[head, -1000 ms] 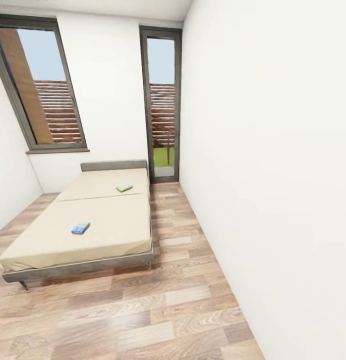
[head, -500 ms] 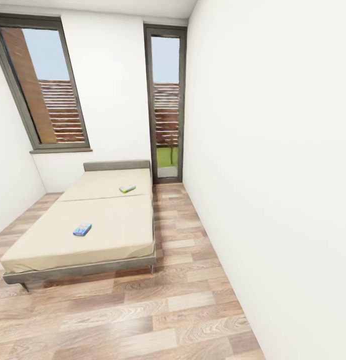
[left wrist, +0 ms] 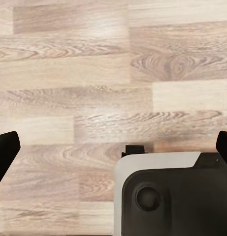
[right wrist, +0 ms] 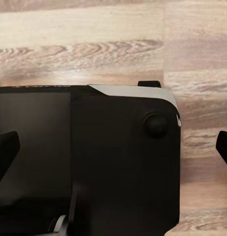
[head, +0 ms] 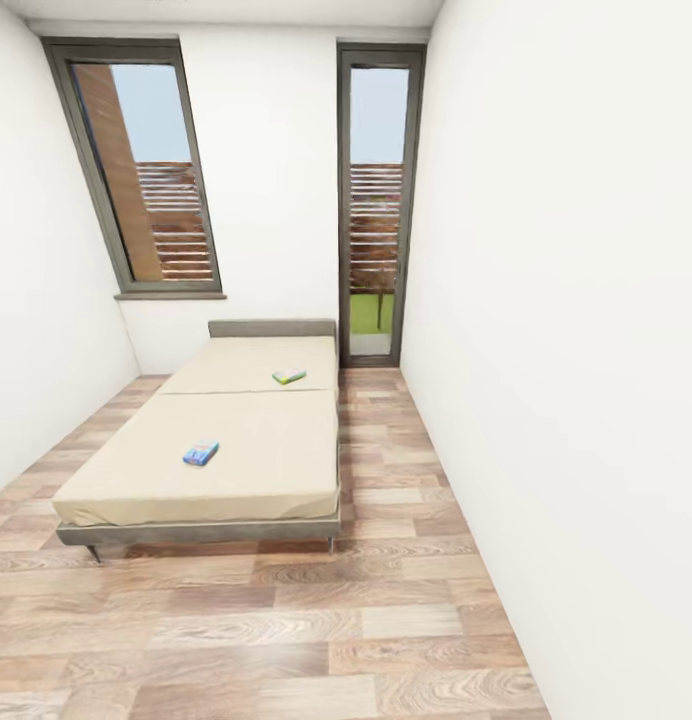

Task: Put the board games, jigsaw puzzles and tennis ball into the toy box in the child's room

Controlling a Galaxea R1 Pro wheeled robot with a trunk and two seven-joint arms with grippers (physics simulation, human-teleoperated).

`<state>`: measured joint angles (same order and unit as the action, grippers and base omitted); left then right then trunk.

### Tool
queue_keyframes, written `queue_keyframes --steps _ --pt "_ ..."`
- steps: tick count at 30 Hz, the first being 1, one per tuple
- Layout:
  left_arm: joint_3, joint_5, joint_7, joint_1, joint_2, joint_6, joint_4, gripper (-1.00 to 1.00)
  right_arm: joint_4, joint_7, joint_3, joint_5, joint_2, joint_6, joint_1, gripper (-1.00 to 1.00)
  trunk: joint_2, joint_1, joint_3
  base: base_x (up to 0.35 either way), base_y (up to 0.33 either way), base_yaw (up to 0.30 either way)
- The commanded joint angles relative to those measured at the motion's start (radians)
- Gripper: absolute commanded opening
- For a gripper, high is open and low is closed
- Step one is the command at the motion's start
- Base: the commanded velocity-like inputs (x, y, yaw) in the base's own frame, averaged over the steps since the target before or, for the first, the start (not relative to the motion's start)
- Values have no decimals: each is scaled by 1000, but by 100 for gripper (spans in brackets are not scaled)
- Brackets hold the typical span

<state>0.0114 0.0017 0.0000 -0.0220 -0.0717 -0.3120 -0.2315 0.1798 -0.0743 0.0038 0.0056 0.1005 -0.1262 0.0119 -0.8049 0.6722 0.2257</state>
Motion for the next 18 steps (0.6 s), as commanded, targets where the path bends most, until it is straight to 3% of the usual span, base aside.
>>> queue_keyframes --steps 1,18 --pt "1 0 0 -1 0 -4 1 100 0 -4 1 1 0 -3 0 100 -1 0 2 8 0 275" --pt "1 1 0 -1 0 -4 1 100 0 -4 1 2 1 -3 0 100 -1 0 8 1 0 276"
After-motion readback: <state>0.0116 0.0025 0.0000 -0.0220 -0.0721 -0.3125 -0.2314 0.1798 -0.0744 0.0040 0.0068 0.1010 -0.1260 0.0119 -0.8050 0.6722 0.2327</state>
